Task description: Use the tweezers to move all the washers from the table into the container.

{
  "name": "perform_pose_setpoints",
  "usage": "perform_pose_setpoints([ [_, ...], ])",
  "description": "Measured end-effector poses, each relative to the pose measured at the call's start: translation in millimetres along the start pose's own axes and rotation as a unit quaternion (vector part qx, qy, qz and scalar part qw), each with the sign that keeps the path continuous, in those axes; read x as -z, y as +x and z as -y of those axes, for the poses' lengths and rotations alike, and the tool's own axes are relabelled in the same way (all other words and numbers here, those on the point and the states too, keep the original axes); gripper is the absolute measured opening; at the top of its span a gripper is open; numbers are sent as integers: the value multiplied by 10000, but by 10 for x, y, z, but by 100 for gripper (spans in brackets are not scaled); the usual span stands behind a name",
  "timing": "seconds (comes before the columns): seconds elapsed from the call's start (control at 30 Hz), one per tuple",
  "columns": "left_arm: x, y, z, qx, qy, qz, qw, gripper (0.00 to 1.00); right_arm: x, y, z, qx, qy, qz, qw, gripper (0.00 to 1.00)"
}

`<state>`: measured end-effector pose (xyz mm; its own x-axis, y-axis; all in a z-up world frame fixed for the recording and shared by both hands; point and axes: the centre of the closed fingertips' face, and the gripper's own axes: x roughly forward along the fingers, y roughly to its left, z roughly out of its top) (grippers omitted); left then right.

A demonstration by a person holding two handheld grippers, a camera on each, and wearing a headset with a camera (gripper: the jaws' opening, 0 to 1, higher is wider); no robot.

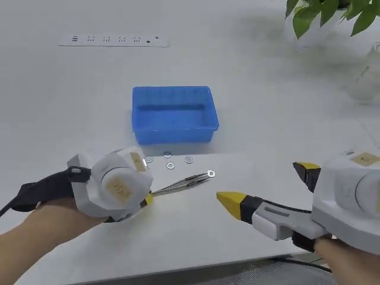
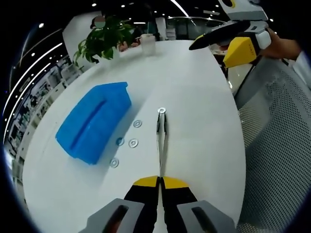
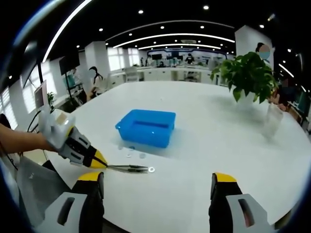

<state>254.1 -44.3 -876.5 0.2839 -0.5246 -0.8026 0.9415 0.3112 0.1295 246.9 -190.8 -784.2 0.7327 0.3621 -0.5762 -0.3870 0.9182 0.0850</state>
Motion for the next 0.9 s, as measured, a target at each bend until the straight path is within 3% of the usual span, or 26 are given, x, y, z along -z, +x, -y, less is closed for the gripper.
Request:
perform_pose_setpoints([
  [0.17,-84,-121,-5,-79,70,90,9999,0,-12,-1,-35,-59,-55,31,10000,87],
  [0.37,-285,-395,9,-196,82,383,9990,0,8,11,-257,-508,-398,-56,9979,74],
  [0.43,-350,-479,22,-228,118,468,9986,0,65,17,-399,-868,-537,-229,9945,63],
  [0.5,-381,-542,27,-308,174,426,9985,0,103,39,-517,-1115,-703,-364,9906,55],
  [0.77,-551,-724,97,-380,273,588,9972,0,35,101,-826,-1706,-1030,-419,9790,40],
  [0.9,-610,-783,142,-353,242,684,9967,0,-7,82,-982,-2083,-1276,-402,9689,34],
])
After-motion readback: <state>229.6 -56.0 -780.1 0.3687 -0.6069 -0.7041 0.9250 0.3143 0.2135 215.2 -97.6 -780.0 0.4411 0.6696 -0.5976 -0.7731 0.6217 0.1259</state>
